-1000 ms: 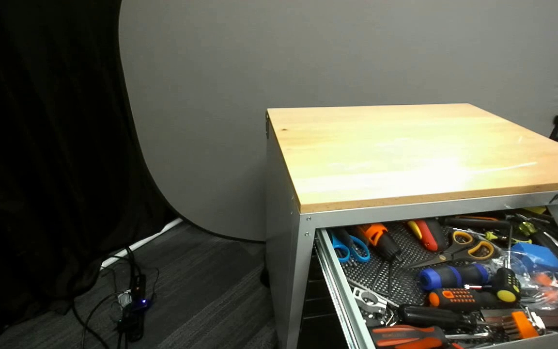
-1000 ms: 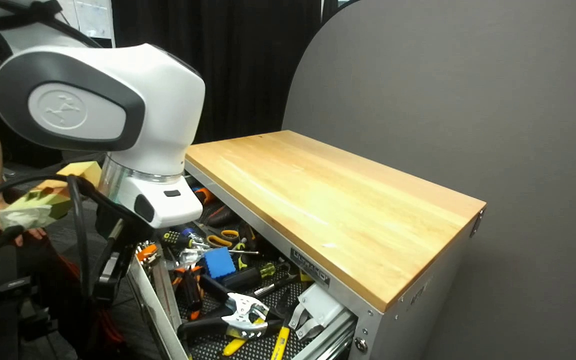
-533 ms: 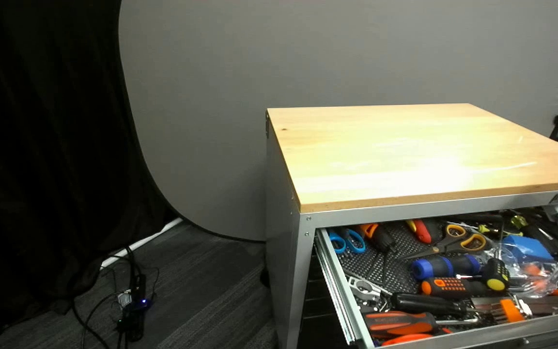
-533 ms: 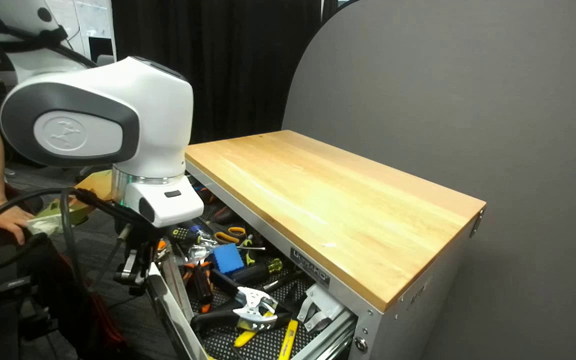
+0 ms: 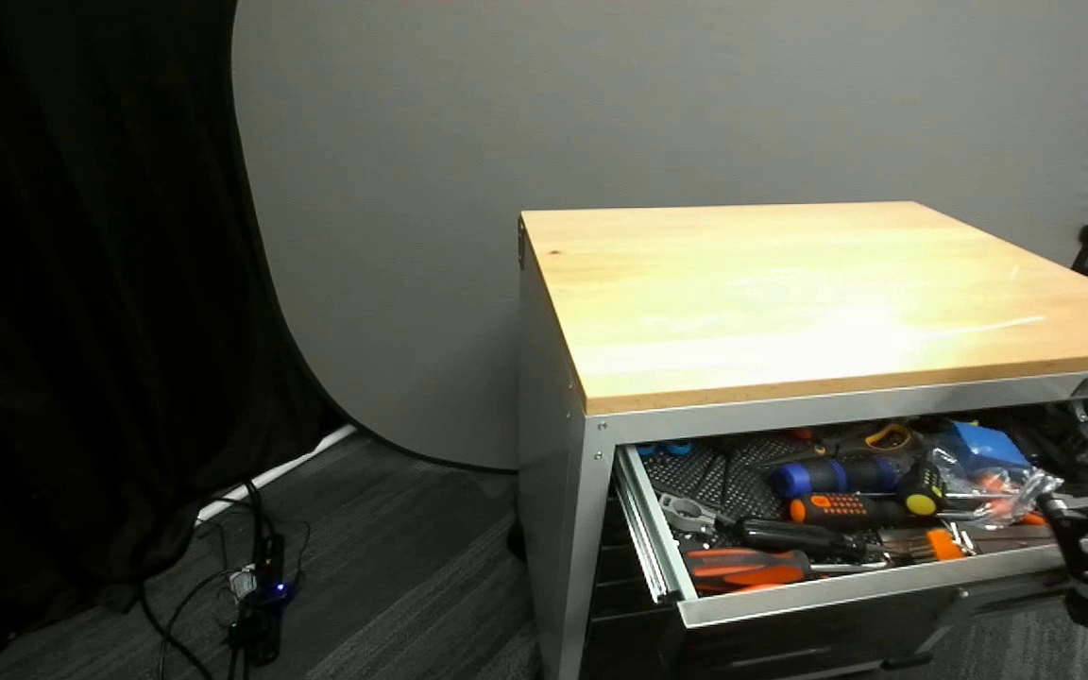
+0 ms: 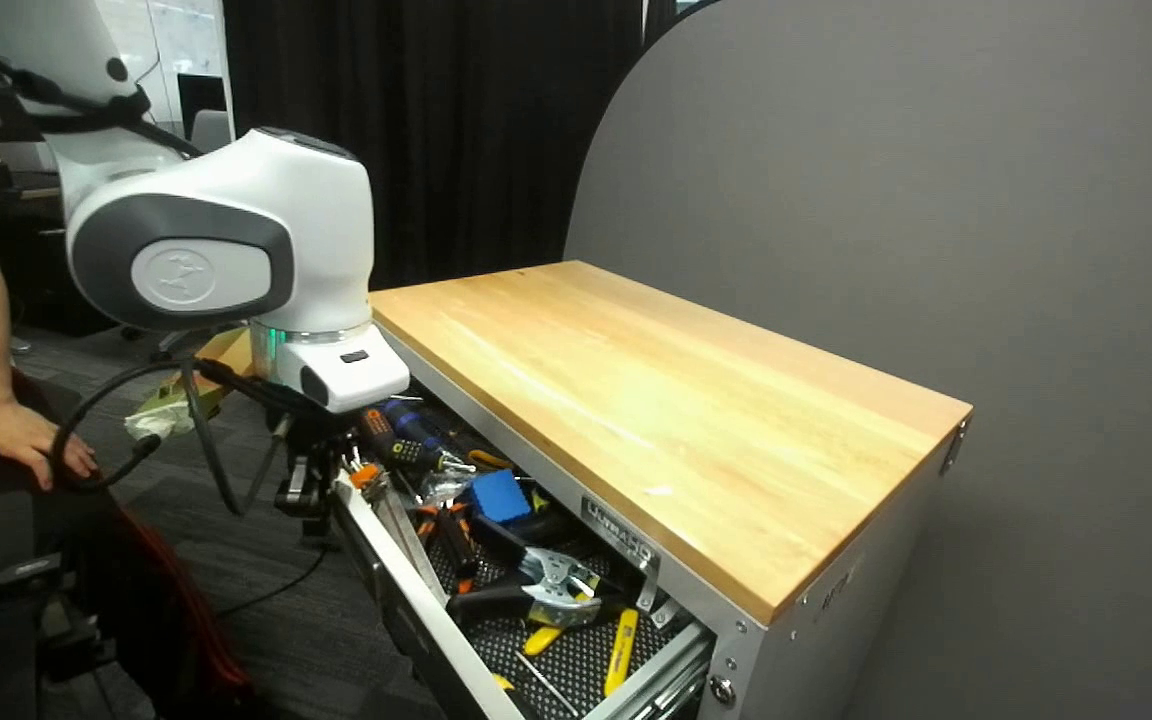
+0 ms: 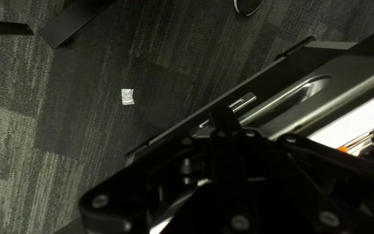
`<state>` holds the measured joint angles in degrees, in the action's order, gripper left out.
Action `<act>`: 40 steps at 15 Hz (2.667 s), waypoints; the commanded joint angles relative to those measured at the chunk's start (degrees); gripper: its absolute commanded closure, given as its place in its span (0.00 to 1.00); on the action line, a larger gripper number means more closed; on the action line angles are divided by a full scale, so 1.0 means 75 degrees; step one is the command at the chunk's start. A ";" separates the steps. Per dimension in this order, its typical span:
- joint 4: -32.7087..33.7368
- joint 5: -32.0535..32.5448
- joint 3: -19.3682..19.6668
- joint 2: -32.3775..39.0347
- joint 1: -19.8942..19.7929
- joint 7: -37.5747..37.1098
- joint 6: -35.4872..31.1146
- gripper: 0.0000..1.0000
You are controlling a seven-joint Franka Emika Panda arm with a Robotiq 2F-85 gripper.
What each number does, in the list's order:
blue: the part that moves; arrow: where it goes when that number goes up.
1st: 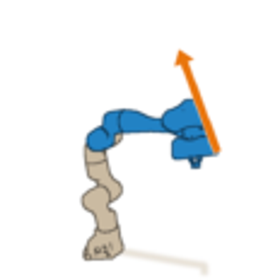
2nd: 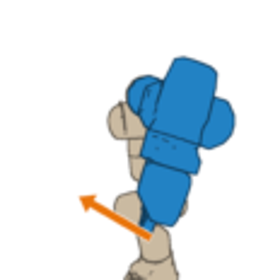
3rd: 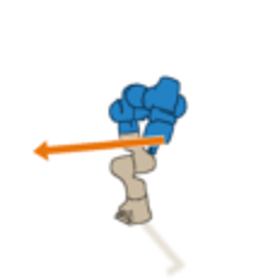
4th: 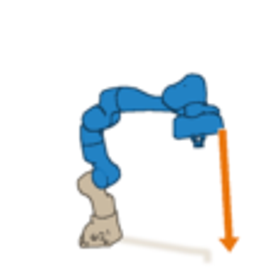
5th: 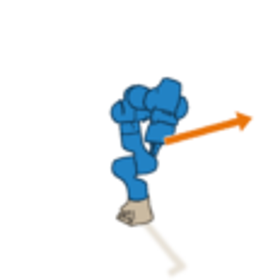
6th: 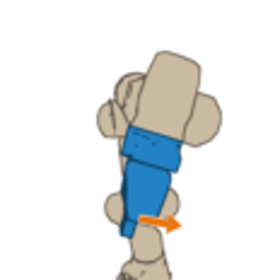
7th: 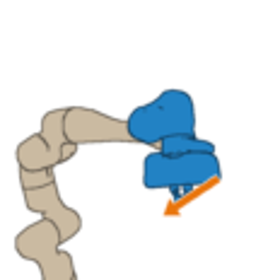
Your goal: Put the screwdriver in the drawer and then close the drawer
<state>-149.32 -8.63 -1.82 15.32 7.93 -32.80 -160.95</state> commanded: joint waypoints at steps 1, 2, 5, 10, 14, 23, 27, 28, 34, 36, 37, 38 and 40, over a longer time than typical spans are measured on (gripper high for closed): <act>0.0734 -0.0154 -0.0069 0.0602 0.0397 -0.0250 -0.0445 1.00; 0.0875 -0.0117 -0.0042 0.0694 0.0495 -0.0305 -0.0494 1.00; 0.1293 -0.0189 -0.0065 0.0936 0.0631 -0.0349 -0.0608 1.00; 0.1945 -0.0272 -0.0039 0.1264 0.0762 -0.0327 -0.0905 1.00; 0.2159 -0.0458 -0.0147 0.1421 0.0762 -0.0203 -0.1436 1.00; 0.2122 -0.1759 -0.1550 0.1279 -0.0271 0.0649 -0.2565 1.00; 0.1790 -0.2054 -0.2152 0.0826 -0.0902 0.1077 -0.2332 0.74; 0.1675 -0.2037 -0.2271 0.0573 -0.1076 0.1227 -0.2050 0.72; 0.1198 -0.1082 -0.2363 -0.1843 -0.1553 0.2146 0.1638 0.28; 0.1408 -0.1066 -0.1788 -0.2418 -0.0886 0.2550 0.2980 0.12; 0.1560 -0.0959 -0.1694 -0.2626 -0.0740 0.2636 0.3654 0.06; 0.1726 -0.0777 -0.1611 -0.2861 -0.0616 0.2728 0.4308 0.01; 0.2128 -0.0469 -0.1504 -0.3199 -0.0386 0.2940 0.5596 0.00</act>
<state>-136.43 -15.19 -15.16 -4.14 2.12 -13.28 -130.13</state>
